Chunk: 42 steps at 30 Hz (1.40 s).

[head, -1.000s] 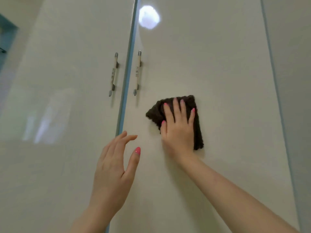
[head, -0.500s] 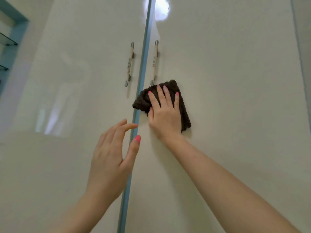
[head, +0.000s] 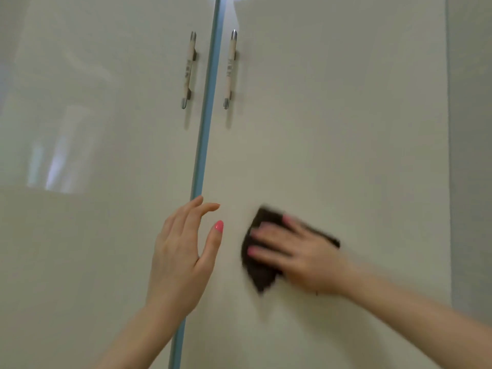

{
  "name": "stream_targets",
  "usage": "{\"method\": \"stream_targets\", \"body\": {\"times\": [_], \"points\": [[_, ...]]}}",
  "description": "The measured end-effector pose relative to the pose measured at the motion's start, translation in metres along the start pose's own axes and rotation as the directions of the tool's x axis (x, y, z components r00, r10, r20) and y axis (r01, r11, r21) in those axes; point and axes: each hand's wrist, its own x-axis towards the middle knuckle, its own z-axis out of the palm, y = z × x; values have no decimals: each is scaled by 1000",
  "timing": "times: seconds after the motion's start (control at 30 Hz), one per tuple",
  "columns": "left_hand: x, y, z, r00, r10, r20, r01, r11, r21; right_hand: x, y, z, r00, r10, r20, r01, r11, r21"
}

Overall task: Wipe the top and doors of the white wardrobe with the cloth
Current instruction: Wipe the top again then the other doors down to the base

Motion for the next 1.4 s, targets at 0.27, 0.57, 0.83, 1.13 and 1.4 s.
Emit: {"method": "stream_targets", "body": {"times": [0.27, 0.57, 0.83, 1.13, 1.4], "points": [[-28, 8, 32, 995, -12, 94, 11, 1000, 15, 1, -11, 6, 938, 339, -75, -338, 941, 21], [-30, 22, 37, 993, 37, 110, -37, 999, -4, -99, 101, -54, 948, 311, 59, -310, 950, -30], [-65, 37, 71, 976, -2, 218, 9, 1000, -28, -146, -67, 1, 927, 365, 82, -369, 929, 29], [-69, 41, 82, 973, 22, 231, -17, 1000, -25, -174, 38, -46, 919, 378, 117, -382, 924, 21], [-98, 35, 73, 968, 49, 247, -49, 999, -6, -196, -72, 0, 656, 749, -96, -749, 661, 42]]}}
